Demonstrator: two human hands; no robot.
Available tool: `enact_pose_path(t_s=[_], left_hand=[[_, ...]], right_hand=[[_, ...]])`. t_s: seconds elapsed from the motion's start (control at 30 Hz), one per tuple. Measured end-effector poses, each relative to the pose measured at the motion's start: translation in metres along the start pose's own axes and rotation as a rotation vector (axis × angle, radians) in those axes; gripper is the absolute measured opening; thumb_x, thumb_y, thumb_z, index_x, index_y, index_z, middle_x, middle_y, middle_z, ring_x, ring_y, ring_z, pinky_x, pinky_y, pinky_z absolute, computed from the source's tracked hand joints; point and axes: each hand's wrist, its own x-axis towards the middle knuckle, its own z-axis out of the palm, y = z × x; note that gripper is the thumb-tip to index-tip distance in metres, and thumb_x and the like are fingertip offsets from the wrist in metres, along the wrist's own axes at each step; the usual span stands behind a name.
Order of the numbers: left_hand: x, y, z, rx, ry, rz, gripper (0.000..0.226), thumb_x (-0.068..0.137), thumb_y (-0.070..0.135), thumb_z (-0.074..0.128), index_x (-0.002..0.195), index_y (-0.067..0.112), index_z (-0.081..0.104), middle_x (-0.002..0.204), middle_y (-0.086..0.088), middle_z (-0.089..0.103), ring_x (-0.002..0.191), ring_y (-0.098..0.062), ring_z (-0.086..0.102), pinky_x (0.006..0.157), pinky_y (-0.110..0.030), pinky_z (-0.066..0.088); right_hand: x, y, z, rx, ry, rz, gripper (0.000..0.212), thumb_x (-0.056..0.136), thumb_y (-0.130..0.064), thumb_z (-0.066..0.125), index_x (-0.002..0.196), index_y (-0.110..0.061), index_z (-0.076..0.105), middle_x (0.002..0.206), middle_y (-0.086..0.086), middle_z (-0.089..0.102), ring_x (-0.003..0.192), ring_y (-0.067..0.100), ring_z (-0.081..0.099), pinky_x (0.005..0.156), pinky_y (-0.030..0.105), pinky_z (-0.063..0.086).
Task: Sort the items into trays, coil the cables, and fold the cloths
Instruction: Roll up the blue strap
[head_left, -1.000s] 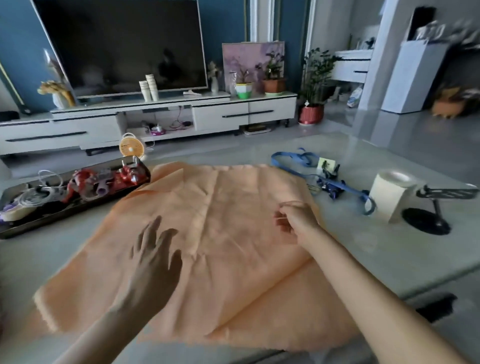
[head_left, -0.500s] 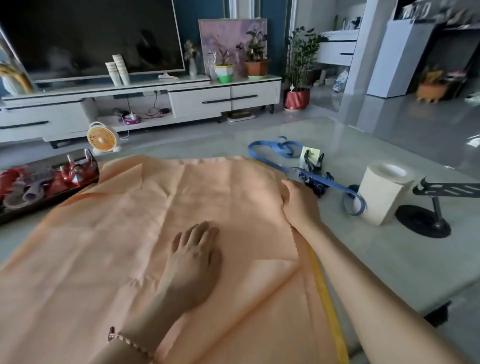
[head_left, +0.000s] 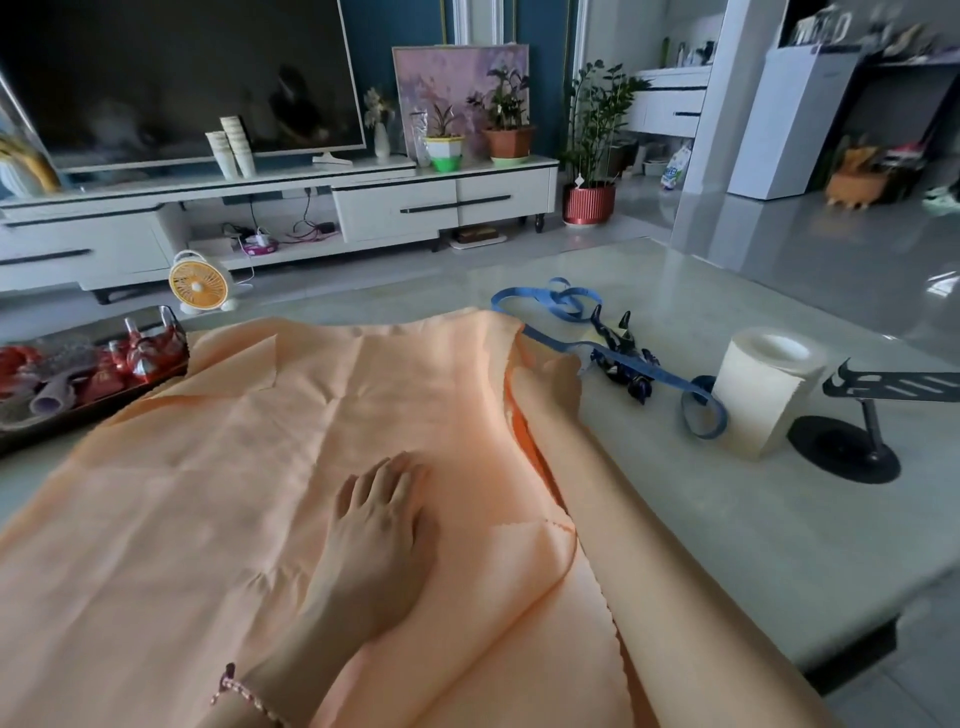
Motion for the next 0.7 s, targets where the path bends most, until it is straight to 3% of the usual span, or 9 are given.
enact_pose_path(t_s=[0.03, 0.07, 0.13, 0.2, 0.27, 0.37, 0.5, 0.6, 0.7], left_hand=[[0.000, 0.000, 0.000, -0.002, 0.003, -0.002, 0.084, 0.069, 0.050, -0.009, 0.143, 0.031, 0.025, 0.151, 0.013, 0.021, 0.140, -0.006, 0.012, 0.113, -0.024, 0.001], [0.001, 0.001, 0.001, -0.007, 0.004, -0.004, 0.084, 0.069, 0.050, -0.009, 0.143, 0.031, 0.026, 0.151, 0.014, 0.022, 0.140, -0.006, 0.012, 0.113, -0.024, 0.001], [0.001, 0.000, 0.001, -0.016, 0.006, -0.005, 0.083, 0.069, 0.050, -0.007, 0.142, 0.031, 0.028, 0.151, 0.013, 0.023, 0.139, -0.007, 0.014, 0.112, -0.025, 0.001], [0.001, -0.001, 0.002, -0.022, 0.010, -0.003, 0.081, 0.071, 0.051, -0.006, 0.141, 0.031, 0.029, 0.150, 0.012, 0.024, 0.138, -0.008, 0.015, 0.113, -0.025, 0.002], [0.000, -0.001, 0.003, -0.029, 0.009, -0.002, 0.076, 0.076, 0.051, -0.003, 0.142, 0.031, 0.029, 0.150, 0.012, 0.025, 0.139, -0.008, 0.016, 0.113, -0.026, 0.002], [0.000, -0.002, 0.005, -0.040, 0.004, -0.007, 0.066, 0.082, 0.047, 0.007, 0.141, 0.030, 0.031, 0.150, 0.011, 0.027, 0.139, -0.008, 0.018, 0.114, -0.027, 0.004], [0.001, -0.003, 0.004, -0.049, 0.016, -0.004, 0.068, 0.081, 0.048, 0.006, 0.140, 0.029, 0.034, 0.149, 0.010, 0.030, 0.138, -0.009, 0.020, 0.112, -0.026, 0.004], [0.002, -0.005, 0.004, -0.049, 0.013, 0.001, 0.062, 0.084, 0.044, 0.014, 0.140, 0.029, 0.034, 0.149, 0.010, 0.029, 0.137, -0.008, 0.020, 0.112, -0.025, 0.003], [0.003, -0.008, 0.004, -0.072, 0.018, -0.001, 0.064, 0.082, 0.045, 0.015, 0.139, 0.024, 0.035, 0.148, 0.007, 0.031, 0.137, -0.010, 0.023, 0.111, -0.023, 0.003]], right_hand=[[0.003, -0.007, -0.004, 0.219, -0.049, 0.094, 0.015, 0.095, -0.016, 0.045, 0.097, -0.003, 0.052, 0.094, 0.010, 0.057, 0.081, 0.023, 0.058, 0.069, 0.029, 0.047], [0.007, -0.011, -0.009, 0.455, -0.115, 0.199, 0.017, 0.095, -0.009, 0.040, 0.084, -0.003, 0.052, 0.078, 0.009, 0.059, 0.068, 0.020, 0.057, 0.060, 0.026, 0.047], [0.009, -0.010, -0.016, 0.755, -0.264, 0.326, 0.025, 0.093, 0.006, 0.036, 0.078, 0.001, 0.056, 0.057, 0.010, 0.063, 0.049, 0.019, 0.061, 0.046, 0.023, 0.050], [0.010, 0.000, -0.015, 0.390, -0.311, 0.191, 0.019, 0.090, 0.005, 0.046, 0.093, 0.004, 0.064, 0.068, 0.013, 0.070, 0.059, 0.017, 0.067, 0.052, 0.020, 0.050], [0.017, 0.018, -0.011, -0.216, -0.150, -0.154, 0.023, 0.086, -0.003, 0.053, 0.104, -0.005, 0.068, 0.101, 0.012, 0.069, 0.093, 0.024, 0.064, 0.072, 0.025, 0.047], [0.027, 0.033, -0.015, -0.685, 0.041, -0.519, 0.032, 0.086, -0.012, 0.056, 0.117, -0.009, 0.060, 0.126, 0.011, 0.055, 0.117, 0.030, 0.047, 0.093, 0.035, 0.039], [0.041, 0.044, -0.025, -1.082, -0.147, -0.589, 0.038, 0.095, -0.022, 0.042, 0.129, -0.006, 0.043, 0.134, 0.013, 0.045, 0.123, 0.028, 0.041, 0.098, 0.037, 0.032], [0.035, 0.045, -0.031, -1.094, -0.157, -0.634, 0.033, 0.095, -0.021, 0.036, 0.125, -0.014, 0.047, 0.123, 0.010, 0.051, 0.116, 0.028, 0.047, 0.091, 0.037, 0.036], [0.025, 0.046, -0.043, -1.154, -0.174, -0.646, 0.053, 0.096, -0.030, 0.038, 0.145, -0.019, 0.023, 0.132, 0.013, 0.045, 0.119, 0.032, 0.046, 0.091, 0.041, 0.040]])
